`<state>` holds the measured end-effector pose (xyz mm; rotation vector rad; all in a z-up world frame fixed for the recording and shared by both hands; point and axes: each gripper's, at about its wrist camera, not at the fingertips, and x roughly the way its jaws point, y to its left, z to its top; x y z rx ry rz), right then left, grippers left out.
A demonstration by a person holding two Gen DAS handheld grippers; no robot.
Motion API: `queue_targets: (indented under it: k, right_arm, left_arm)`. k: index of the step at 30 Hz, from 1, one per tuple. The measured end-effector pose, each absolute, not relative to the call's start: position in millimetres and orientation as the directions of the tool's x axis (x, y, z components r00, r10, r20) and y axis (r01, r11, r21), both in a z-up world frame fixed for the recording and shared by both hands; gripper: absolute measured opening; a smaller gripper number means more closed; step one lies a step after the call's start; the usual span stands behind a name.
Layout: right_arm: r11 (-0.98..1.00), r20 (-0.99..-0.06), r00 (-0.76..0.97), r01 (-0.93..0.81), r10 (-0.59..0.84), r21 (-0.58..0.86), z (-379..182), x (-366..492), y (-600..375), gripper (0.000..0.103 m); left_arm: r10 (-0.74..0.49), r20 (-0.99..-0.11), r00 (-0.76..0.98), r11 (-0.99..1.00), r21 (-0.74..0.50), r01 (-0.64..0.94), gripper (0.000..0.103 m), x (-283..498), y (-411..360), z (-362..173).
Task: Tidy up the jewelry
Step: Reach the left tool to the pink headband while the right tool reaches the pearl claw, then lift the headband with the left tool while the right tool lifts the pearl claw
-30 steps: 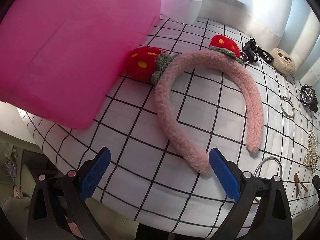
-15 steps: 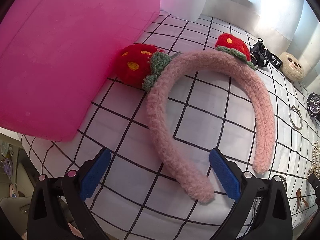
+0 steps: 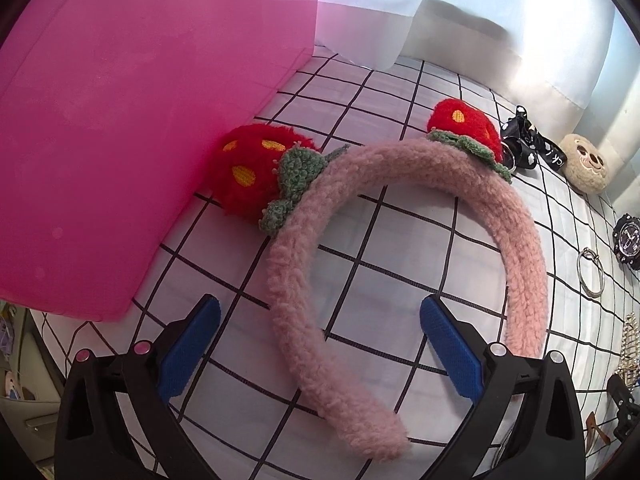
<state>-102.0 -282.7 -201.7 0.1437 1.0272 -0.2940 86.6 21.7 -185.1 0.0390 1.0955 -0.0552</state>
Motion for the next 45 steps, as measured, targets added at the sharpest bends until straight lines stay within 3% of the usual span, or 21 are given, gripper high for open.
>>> queue_targets:
  k: [8,14,15,16,18,24,26,45]
  right_arm:
    - [0.95,-0.85,0.496,0.313,-0.179,-0.017,-201.8,-98.8,-282.7,0.094]
    - [0.954,-0.852,0.498,0.299,-0.162,-0.007,-199.9,-96.9,-279.9,0.09]
    - [0.959,-0.85,0.503,0.284,-0.157,-0.01,-198.1,-96.8,-277.6,0.082]
    - [0.963,-0.848,0.508,0.268,-0.15,-0.01,-196.2,-96.9,-274.9,0.077]
    - [0.968,-0.848,0.509,0.252,-0.149,-0.019,-193.2,-97.3,-269.9,0.057]
    - [0.966,-0.843,0.523,0.258,-0.125,0.017,-189.8,-101.2,-268.6,0.045]
    - [0.962,-0.833,0.542,0.269,-0.112,0.046,-185.2,-105.0,-269.8,0.04]
    - [0.958,-0.784,0.615,0.265,-0.08,0.11,-136.2,-121.4,-262.1,0.04]
  left_arm:
    - [-0.008,-0.892,0.452,0.998,0.018,0.053,0.094,78.0,22.4,-179.9]
    - [-0.064,-0.883,0.465,0.99,0.003,0.141,0.062,67.7,14.4,-171.8]
    - [-0.071,-0.882,0.465,0.988,0.0,0.152,0.054,66.0,12.6,-170.4]
    - [-0.078,-0.88,0.468,0.987,-0.002,0.161,0.038,64.3,11.4,-168.8]
    - [-0.078,-0.88,0.469,0.985,0.006,0.175,0.021,63.1,8.5,-167.5]
    - [-0.094,-0.884,0.458,0.986,-0.02,0.163,0.009,64.9,13.7,-165.3]
    - [-0.108,-0.879,0.464,0.985,-0.031,0.17,0.008,64.3,14.9,-161.2]
    - [-0.168,-0.819,0.549,0.982,-0.087,0.169,0.007,47.8,20.4,-93.5]
